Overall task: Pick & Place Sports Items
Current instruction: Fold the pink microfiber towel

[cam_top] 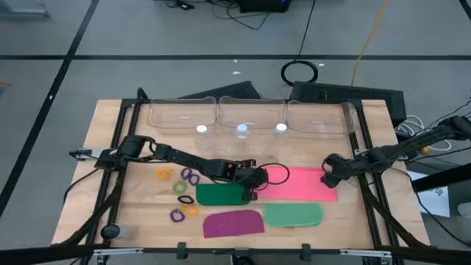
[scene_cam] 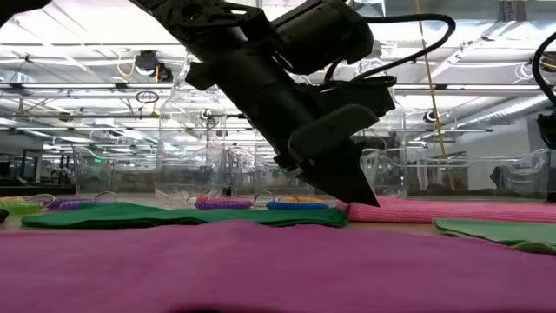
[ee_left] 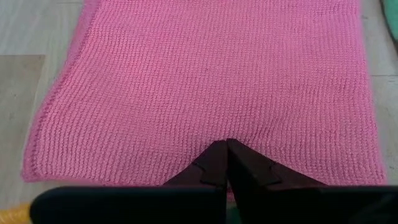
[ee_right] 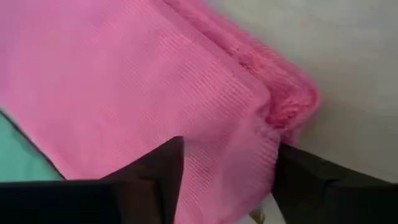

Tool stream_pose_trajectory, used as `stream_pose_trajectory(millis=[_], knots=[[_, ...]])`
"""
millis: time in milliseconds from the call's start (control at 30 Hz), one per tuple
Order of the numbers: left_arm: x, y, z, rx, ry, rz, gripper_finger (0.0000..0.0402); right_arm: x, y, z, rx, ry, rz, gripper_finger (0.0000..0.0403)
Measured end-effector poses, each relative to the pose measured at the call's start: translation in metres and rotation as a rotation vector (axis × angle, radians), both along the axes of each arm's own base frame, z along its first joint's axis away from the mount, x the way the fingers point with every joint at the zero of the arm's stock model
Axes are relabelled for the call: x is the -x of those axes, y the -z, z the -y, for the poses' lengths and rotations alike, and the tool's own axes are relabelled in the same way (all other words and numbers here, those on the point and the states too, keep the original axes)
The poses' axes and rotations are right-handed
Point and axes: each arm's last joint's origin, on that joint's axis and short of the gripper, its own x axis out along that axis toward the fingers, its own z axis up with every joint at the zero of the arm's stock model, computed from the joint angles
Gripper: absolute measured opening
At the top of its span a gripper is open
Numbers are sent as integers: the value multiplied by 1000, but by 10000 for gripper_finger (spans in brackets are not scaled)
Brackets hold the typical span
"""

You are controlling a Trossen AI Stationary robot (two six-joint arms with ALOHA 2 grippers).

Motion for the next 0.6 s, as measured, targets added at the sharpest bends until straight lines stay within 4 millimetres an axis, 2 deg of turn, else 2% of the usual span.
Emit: stream_pose_trajectory(millis=[167,333,433,600], knots=[[0,0,0,0,0,0,3,-1,-3,-2,-45,-6,-14,65],[0,0,0,1,0,0,10,-2,-17,-3,-64,-24,-32,1],[0,0,0,1,0,0,1,-5,-33,-5,-51,-42,-23,10],[0,0,0,1,0,0,11,-14,-66,-6,-11,-59,82,10]])
